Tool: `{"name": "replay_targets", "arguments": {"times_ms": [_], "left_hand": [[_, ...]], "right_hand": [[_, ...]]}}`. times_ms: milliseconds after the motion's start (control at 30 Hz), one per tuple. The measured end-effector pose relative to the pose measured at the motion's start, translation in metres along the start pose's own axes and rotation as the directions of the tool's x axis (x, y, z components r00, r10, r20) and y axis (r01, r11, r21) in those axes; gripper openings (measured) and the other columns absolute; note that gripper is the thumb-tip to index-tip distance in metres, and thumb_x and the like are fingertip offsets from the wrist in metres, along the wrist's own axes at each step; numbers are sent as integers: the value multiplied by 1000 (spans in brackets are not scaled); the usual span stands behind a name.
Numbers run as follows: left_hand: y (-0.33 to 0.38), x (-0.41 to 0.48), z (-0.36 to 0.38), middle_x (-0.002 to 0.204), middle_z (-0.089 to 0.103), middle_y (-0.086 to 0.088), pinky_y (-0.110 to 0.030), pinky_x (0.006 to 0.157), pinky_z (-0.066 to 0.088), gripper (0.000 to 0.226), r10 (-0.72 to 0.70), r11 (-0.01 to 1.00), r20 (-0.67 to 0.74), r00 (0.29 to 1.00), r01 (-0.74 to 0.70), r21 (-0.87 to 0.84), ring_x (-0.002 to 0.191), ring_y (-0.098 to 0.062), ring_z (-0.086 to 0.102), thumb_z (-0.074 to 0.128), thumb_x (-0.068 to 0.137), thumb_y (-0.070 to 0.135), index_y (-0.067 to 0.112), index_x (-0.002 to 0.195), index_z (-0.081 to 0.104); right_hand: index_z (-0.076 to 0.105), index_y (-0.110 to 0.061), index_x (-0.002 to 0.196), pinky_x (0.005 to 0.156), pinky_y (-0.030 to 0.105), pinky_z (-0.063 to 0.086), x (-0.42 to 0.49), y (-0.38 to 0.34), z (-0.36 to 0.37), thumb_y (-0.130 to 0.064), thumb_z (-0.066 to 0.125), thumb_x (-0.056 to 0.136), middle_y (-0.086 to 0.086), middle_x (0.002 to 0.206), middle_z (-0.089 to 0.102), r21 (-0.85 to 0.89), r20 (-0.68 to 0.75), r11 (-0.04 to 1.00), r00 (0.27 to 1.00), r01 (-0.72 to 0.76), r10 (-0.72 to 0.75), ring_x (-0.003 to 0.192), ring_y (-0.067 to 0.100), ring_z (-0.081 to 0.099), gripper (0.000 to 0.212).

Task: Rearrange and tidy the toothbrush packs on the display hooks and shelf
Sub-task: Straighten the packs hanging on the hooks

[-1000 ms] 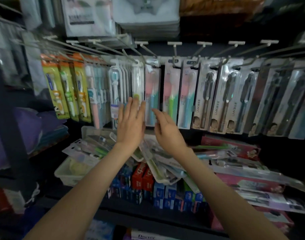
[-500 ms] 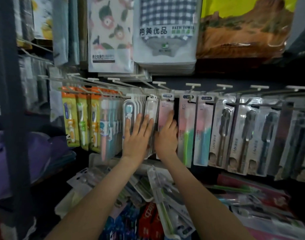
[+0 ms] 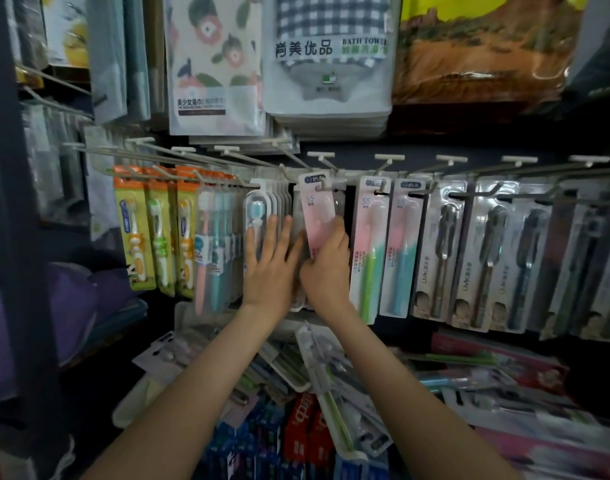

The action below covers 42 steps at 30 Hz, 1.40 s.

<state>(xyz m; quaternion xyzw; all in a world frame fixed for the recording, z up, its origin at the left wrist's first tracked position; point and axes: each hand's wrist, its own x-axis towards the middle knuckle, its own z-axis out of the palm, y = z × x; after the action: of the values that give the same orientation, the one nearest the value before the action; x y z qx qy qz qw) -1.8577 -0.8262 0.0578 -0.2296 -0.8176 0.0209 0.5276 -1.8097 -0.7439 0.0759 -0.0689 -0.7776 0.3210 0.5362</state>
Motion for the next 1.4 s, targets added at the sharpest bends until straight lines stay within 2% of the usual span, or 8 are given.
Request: {"name": "replay_targets", "arguments": {"times_ms": [200,333,400,533,667,867,1067,1400], "left_hand": [[-2,-19,-10,143,43,-17,-51,111,1,55,-129,880,-128,983,54,-473,139,-32,24,64,79,23,8,130,51],[-4,-41,-54,112,55,19,-12,89,41,33,-255,252,102,961,168,-953,102,18,48,41,100,30,15,128,50],[-2,-51,-65,107,53,20,-3,81,40,35,-242,135,231,943,268,-954,94,21,49,47,98,26,20,132,44],[-2,-72,-65,132,48,-3,-23,93,40,62,-259,397,241,935,331,-856,115,-12,50,59,91,26,10,143,29],[7,-100,-53,137,39,-14,-37,94,44,61,-145,608,222,964,264,-749,119,-30,48,62,89,20,8,142,35],[36,-122,-42,146,35,-10,-40,110,30,49,141,604,248,959,115,-789,133,-25,34,53,94,31,13,138,45],[67,-127,-16,157,15,3,-31,115,3,51,431,636,475,767,115,-763,144,-16,9,32,99,44,26,147,29],[90,-122,-5,159,5,-5,-43,118,-1,48,276,725,640,717,282,-628,146,-18,0,22,101,35,18,146,30]], "right_hand": [[17,-13,145,100,16,26,-19,-9,-25,-8,59,88,9,147,27,149,144,988,989,23,-45,134,18,29,71],[16,-14,148,92,-5,16,-36,-8,-39,-8,60,89,8,146,27,141,238,982,958,126,-157,132,11,26,74],[17,-16,148,95,2,22,-45,-5,-45,-8,61,87,8,140,31,93,280,982,942,167,-187,126,11,32,76],[17,-15,149,89,12,26,-59,14,-65,-7,62,82,4,120,33,-59,416,977,895,203,-161,115,17,35,81],[15,-17,150,91,23,34,-64,38,-100,-16,61,85,6,128,37,-207,690,969,722,134,47,124,27,39,79],[30,-15,144,91,17,31,-64,65,-139,-17,64,87,5,142,42,-309,693,947,702,84,163,127,20,42,67],[26,-16,147,107,20,22,-73,100,-135,-22,58,92,5,149,34,-325,734,935,661,143,155,137,21,30,64],[28,-26,147,110,42,24,-69,128,-135,-34,33,102,4,151,32,-530,726,816,622,233,294,137,24,26,46]]}}
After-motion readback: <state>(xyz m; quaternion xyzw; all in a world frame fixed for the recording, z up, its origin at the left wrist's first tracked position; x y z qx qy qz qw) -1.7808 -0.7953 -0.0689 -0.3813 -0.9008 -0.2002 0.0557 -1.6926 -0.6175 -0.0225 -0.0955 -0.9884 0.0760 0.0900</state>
